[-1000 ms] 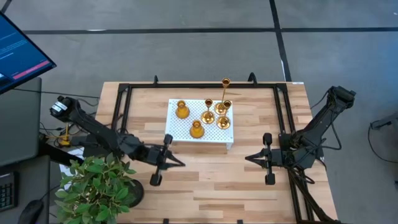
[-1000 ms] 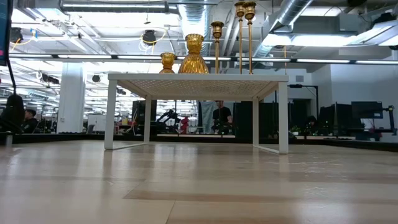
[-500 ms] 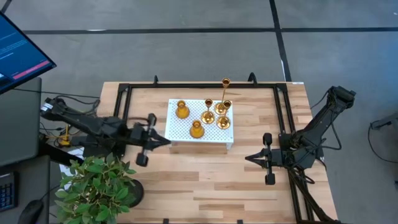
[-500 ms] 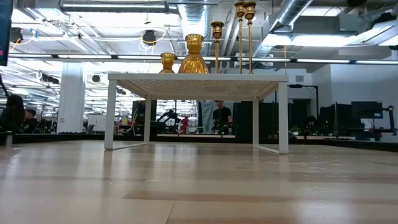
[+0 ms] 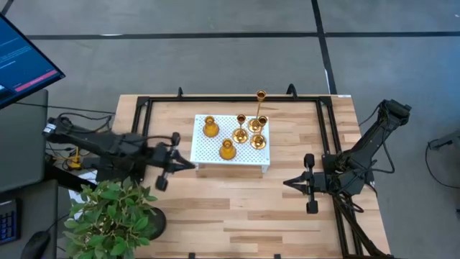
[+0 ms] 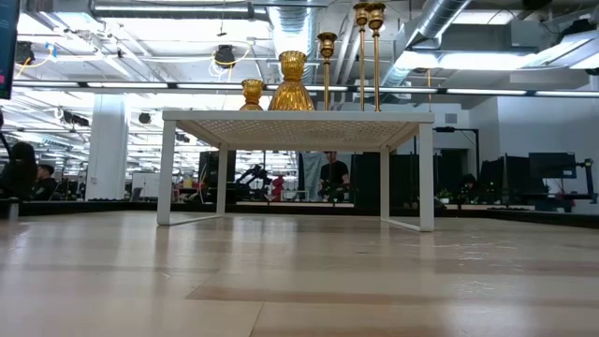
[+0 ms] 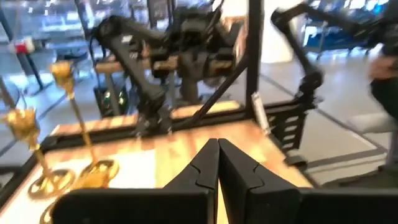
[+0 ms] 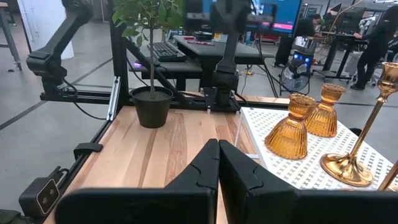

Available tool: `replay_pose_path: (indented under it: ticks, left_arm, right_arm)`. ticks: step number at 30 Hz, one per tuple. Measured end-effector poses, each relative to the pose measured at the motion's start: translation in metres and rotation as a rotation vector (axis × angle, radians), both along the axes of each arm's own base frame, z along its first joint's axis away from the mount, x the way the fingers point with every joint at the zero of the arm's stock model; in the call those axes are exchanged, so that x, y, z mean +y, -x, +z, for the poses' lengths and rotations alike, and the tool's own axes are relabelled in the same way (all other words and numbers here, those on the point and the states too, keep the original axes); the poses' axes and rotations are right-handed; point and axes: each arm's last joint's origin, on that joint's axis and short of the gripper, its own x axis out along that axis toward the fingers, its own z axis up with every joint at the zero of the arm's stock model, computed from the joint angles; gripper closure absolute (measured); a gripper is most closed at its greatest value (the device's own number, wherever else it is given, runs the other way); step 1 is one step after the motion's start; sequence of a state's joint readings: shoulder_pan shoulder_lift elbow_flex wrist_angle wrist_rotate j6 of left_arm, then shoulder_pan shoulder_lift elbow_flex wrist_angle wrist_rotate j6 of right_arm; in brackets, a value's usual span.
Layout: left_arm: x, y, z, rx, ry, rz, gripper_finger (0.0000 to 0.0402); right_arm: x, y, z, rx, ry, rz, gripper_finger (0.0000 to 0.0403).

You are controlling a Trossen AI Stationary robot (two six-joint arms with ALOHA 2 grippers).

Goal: Pick & Place candle stick holders
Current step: Return to Home Position

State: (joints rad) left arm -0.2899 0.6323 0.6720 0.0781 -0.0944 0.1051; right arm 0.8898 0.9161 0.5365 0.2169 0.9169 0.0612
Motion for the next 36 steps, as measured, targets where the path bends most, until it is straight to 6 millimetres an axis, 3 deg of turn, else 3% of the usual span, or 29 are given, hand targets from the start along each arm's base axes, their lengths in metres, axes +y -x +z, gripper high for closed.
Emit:
replay_pose_path:
  ticks: [4,8,13,21,31,33,36]
  left_arm:
    - [0.012,-0.013,-0.005,0.028,-0.025,-0.03,0.0394]
    - [0.023,-0.012,-0.003,0.024,0.017,-0.076,0.0394]
    - [0.03,0.006,0.006,-0.038,0.078,-0.045,0.0394]
    - [0.029,0.045,0.019,-0.18,0.031,-0.064,0.0394]
    - [0.031,0.085,0.003,-0.083,0.04,-0.064,0.0394]
    - [0.031,0.087,-0.001,-0.088,0.048,-0.067,0.0394]
    - [0.031,0.082,-0.022,-0.032,0.04,-0.062,0.0394]
  right_arm:
    - [0.0,0.0,0.0,0.002,0.003,0.0,0.0403]
    - [0.0,0.0,-0.002,0.018,0.015,-0.001,0.0403]
    - [-0.001,0.001,-0.006,0.04,0.009,-0.005,0.0403]
    - [-0.001,0.001,-0.006,0.044,-0.037,-0.012,0.0403]
    - [-0.001,0.001,-0.006,0.044,-0.038,-0.011,0.0403]
    - [-0.001,0.001,-0.006,0.044,-0.038,-0.011,0.0403]
    - [-0.001,0.001,-0.006,0.044,-0.038,-0.011,0.0403]
